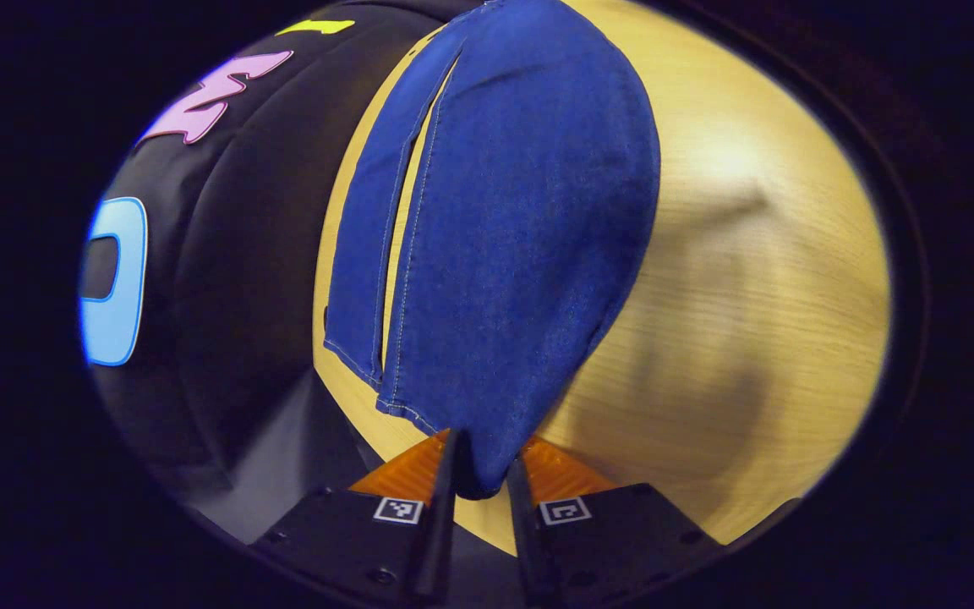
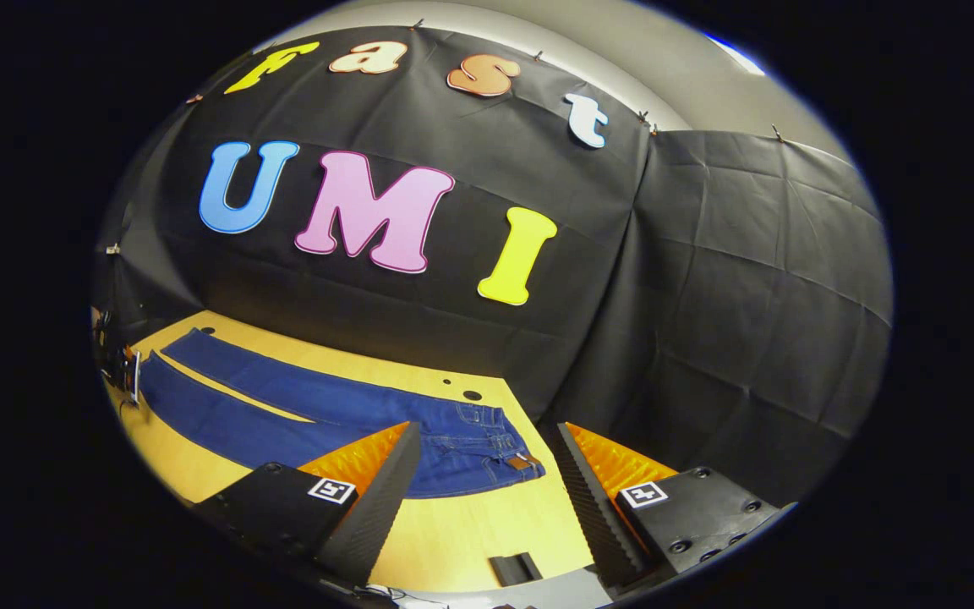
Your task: Grasp the waist and the cuffs of the jeans and fold them to make the two legs overlap; first hold the waist and fold one-third of the jeans toward the cuffs, then hold the cuffs and fold the remaining one-third in the same direction to finish folding.
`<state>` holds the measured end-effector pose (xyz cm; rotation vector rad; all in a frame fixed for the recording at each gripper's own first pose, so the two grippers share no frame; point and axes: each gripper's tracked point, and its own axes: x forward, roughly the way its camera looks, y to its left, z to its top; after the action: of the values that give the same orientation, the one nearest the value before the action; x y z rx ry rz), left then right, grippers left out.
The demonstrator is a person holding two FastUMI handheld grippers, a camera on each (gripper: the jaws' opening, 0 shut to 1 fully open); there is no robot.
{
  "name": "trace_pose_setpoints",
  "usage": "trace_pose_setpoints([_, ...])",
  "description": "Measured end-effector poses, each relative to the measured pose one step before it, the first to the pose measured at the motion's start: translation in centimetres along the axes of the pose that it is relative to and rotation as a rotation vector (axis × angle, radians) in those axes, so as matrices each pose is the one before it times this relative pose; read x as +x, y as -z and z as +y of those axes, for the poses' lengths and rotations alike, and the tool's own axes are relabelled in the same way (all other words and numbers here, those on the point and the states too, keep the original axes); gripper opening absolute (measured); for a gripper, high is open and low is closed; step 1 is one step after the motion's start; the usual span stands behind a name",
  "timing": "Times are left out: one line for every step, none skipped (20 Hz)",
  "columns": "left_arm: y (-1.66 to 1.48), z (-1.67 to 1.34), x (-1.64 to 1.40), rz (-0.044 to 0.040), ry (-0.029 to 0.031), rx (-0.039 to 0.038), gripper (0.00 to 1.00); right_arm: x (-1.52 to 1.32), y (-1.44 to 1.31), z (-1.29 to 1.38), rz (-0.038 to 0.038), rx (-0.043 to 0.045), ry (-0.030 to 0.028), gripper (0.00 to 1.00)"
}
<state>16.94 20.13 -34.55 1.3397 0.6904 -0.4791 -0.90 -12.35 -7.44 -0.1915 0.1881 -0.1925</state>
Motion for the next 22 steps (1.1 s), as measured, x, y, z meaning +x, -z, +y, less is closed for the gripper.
trace_pose_setpoints([-0.016, 0.024, -0.015, 0.00430, 0.00247, -0.01144, 0.34, 0.944, -0.018, -0.484, -0.00526, -0.01216, 0.00330, 0.97])
trace_pose_setpoints([-0.131, 0.069, 0.081, 0.00167, -0.00355, -0.00956, 0.21, 1.178, -0.098, -0.348, -0.00549, -0.01570, -0.00118, 0.97])
trace_pose_setpoints([0.072, 0.158, -0.077, 0.00048, -0.00093, -0.00854, 0.19, 1.359, 0.098, -0.261, -0.00911, -0.02373, -0.00320, 0.97])
trace_pose_setpoints([-0.099, -0.118, 0.061, 0.00067, 0.00509, -0.01337, 0.16, 1.642, 0.304, -0.308, -0.00674, -0.03765, -0.00964, 0.97])
trace_pose_setpoints([0.058, 0.033, 0.004, 0.00297, 0.00813, -0.01151, 0.15, 1.342, 0.420, -0.089, -0.00316, -0.04078, -0.01444, 0.97])
trace_pose_setpoints([-0.078, 0.097, 0.022, -0.00173, 0.00269, -0.01022, 0.12, 1.816, 0.803, -0.109, -0.00322, -0.05281, -0.02208, 0.97])
trace_pose_setpoints([-0.153, -0.031, -0.186, 0.00130, 0.00693, -0.00812, 0.11, 1.456, 0.802, -0.266, 0.00218, -0.04588, -0.01868, 0.97])
trace_pose_setpoints([0.035, -0.035, 0.185, 0.00123, 0.00969, -0.01154, 0.07, 1.627, 0.877, -0.168, 0.00635, -0.04283, -0.01776, 0.97])
trace_pose_setpoints([0.154, -0.076, -0.096, 0.00162, 0.01433, -0.01793, 0.06, 1.736, 0.975, -0.294, 0.00993, -0.04015, -0.01423, 0.97])
trace_pose_setpoints([-0.101, -0.145, 0.060, 0.00214, 0.01564, -0.02262, 0.06, 1.511, 1.087, -0.419, 0.01233, -0.04173, -0.01625, 0.98])
trace_pose_setpoints([-0.143, -0.154, -0.107, 0.00290, 0.01327, -0.01803, 0.06, 1.372, 1.321, -0.199, 0.01643, -0.04752, -0.01804, 0.98])
trace_pose_setpoints([-0.091, 0.123, 0.057, 0.00401, 0.00693, -0.01229, 0.06, 1.213, 1.188, -0.149, 0.01494, -0.05454, -0.02072, 0.98])
trace_pose_setpoints([0.113, 0.197, 0.110, 0.00404, 0.00293, -0.00554, 0.06, 1.239, 1.250, -0.397, 0.01752, -0.05418, -0.02440, 0.98])
trace_pose_setpoints([-0.024, 0.010, 0.045, 0.00315, 0.00018, 0.00001, 0.06, 1.066, 1.236, 0.155, 0.01403, -0.05403, -0.03412, 0.98])
trace_pose_setpoints([0.039, -0.072, 0.025, 0.00441, -0.00189, 0.00235, 0.06, 1.010, 1.254, 0.409, 0.01464, -0.05910, -0.03651, 0.98])
trace_pose_setpoints([0.050, -0.005, 0.038, 0.00606, -0.00236, 0.00354, 0.06, 0.769, 1.470, 0.392, 0.01997, -0.06364, -0.03758, 0.98])
trace_pose_setpoints([-0.049, -0.036, -0.089, 0.00598, -0.00391, 0.00021, 0.06, 0.933, 1.507, 0.385, 0.01342, -0.06758, -0.03891, 0.98])
trace_pose_setpoints([-0.084, -0.058, 0.050, 0.00590, -0.00565, -0.00326, 0.06, 0.876, 1.678, 0.535, 0.02428, -0.06663, -0.03754, 0.98])
trace_pose_setpoints([-0.009, 0.079, 0.091, 0.00809, -0.00715, -0.00136, 0.06, 0.621, 1.475, 0.728, 0.02046, -0.05524, -0.04076, 0.98])
trace_pose_setpoints([0.004, 0.016, 0.006, 0.00858, -0.00730, -0.00042, 0.06, 0.805, 1.469, 0.966, 0.02322, -0.04628, -0.03884, 0.96])
trace_pose_setpoints([0.070, 0.056, 0.081, 0.00872, -0.00764, -0.00290, 0.06, 0.928, 1.279, 0.958, 0.02008, -0.04593, -0.03538, 0.96])
trace_pose_setpoints([-0.009, 0.015, 0.101, 0.00969, -0.00671, -0.00493, 0.06, 0.930, 0.882, 0.939, 0.01186, -0.04835, -0.02933, 0.98])
